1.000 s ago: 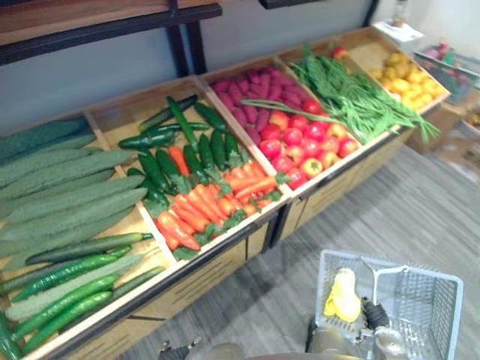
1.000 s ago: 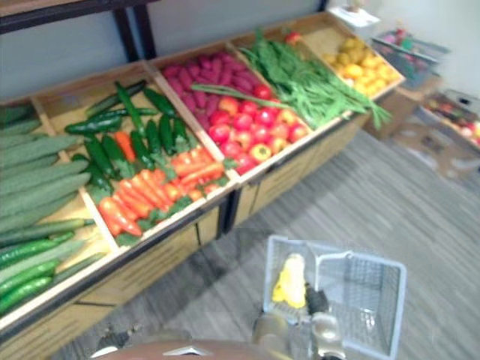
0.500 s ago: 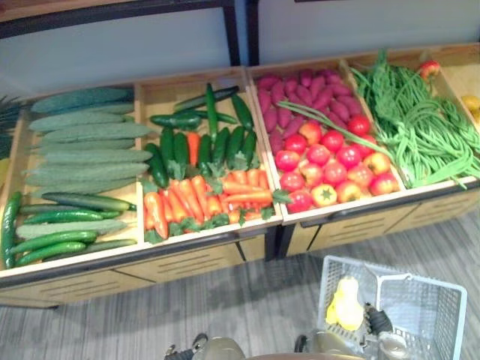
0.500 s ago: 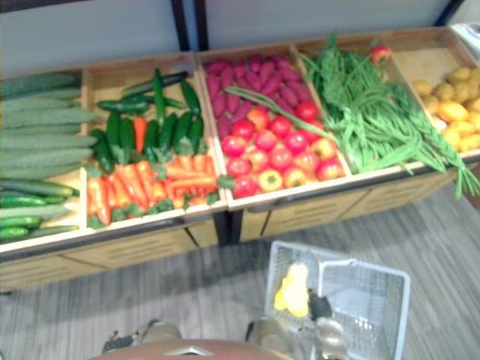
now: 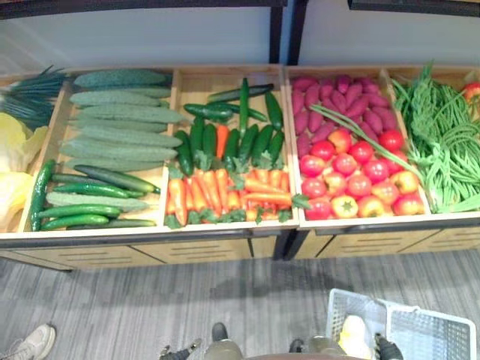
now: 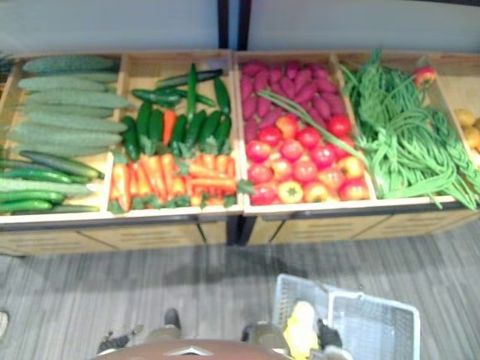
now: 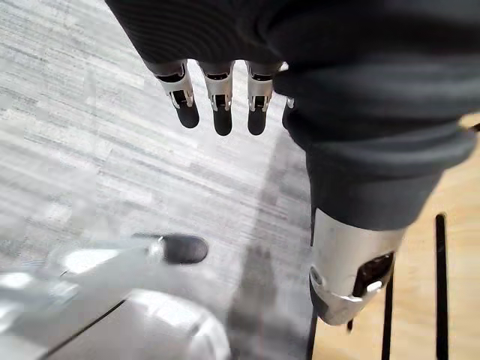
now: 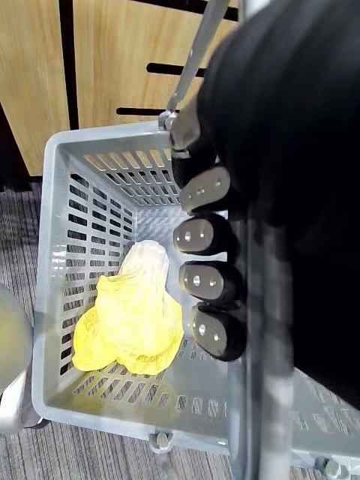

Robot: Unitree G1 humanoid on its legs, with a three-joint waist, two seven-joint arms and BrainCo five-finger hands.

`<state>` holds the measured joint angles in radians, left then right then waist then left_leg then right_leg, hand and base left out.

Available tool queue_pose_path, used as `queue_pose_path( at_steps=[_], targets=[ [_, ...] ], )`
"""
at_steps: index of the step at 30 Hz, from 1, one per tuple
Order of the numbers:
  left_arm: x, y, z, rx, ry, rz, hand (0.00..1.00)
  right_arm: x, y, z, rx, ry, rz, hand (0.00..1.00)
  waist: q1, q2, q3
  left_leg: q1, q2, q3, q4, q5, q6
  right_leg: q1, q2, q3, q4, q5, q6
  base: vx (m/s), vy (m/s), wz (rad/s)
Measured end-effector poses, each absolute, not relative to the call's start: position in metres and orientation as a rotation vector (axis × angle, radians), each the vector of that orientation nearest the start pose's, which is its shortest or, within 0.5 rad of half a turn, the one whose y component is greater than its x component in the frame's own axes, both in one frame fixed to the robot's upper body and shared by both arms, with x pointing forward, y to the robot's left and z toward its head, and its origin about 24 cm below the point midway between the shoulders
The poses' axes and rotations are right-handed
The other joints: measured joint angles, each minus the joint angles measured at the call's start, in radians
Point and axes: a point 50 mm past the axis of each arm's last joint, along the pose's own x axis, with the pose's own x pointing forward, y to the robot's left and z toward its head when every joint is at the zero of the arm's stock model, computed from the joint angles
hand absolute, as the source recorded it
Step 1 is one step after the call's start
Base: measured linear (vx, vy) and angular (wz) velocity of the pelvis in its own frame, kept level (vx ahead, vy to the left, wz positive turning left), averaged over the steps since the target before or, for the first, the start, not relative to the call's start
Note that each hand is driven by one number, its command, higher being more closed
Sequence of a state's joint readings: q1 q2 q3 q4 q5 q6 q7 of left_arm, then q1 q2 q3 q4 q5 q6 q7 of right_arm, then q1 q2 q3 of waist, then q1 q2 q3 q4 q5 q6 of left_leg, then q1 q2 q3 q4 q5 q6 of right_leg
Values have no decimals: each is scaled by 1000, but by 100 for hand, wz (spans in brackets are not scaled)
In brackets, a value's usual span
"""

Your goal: Pick vegetable in the basket

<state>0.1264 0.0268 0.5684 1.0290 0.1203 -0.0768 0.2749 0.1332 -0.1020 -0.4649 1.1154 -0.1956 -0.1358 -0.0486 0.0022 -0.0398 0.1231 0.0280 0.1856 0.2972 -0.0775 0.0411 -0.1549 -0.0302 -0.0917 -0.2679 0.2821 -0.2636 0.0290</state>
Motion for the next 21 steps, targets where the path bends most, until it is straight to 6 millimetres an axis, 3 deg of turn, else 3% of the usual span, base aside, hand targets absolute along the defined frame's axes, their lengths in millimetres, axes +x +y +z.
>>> queue_pose_path(
  at_steps=[5,6,9,12,21],
  targets=[
    [89,291,-117,308,841,995,0,49,-244,-159,-88,1101,-471,100,1,11,2,5,-1,24,-10,3,5,2,8,27,-45,43,7,-25,62,-18],
    [101,307,-98,433,736,1044,0,48,-243,-159,-108,1097,-471,100,0,15,3,7,-2,25,-12,4,6,6,9,32,-58,54,10,-45,30,-14],
    [132,320,-57,626,492,1057,0,45,-243,-159,-131,1097,-464,100,0,22,1,7,-8,24,-17,10,14,8,7,34,-73,68,15,-68,30,-4],
    [157,321,-13,763,236,1084,0,43,-246,-157,-166,1094,-452,100,-1,31,-5,3,-21,24,-18,17,25,5,1,45,-80,74,26,-81,29,-2],
    [182,306,46,767,-97,1068,0,40,-258,-154,-200,1094,-470,100,-6,62,-29,-9,-27,41,-25,30,43,-2,4,79,-132,112,33,-60,27,-6]
  ],
)
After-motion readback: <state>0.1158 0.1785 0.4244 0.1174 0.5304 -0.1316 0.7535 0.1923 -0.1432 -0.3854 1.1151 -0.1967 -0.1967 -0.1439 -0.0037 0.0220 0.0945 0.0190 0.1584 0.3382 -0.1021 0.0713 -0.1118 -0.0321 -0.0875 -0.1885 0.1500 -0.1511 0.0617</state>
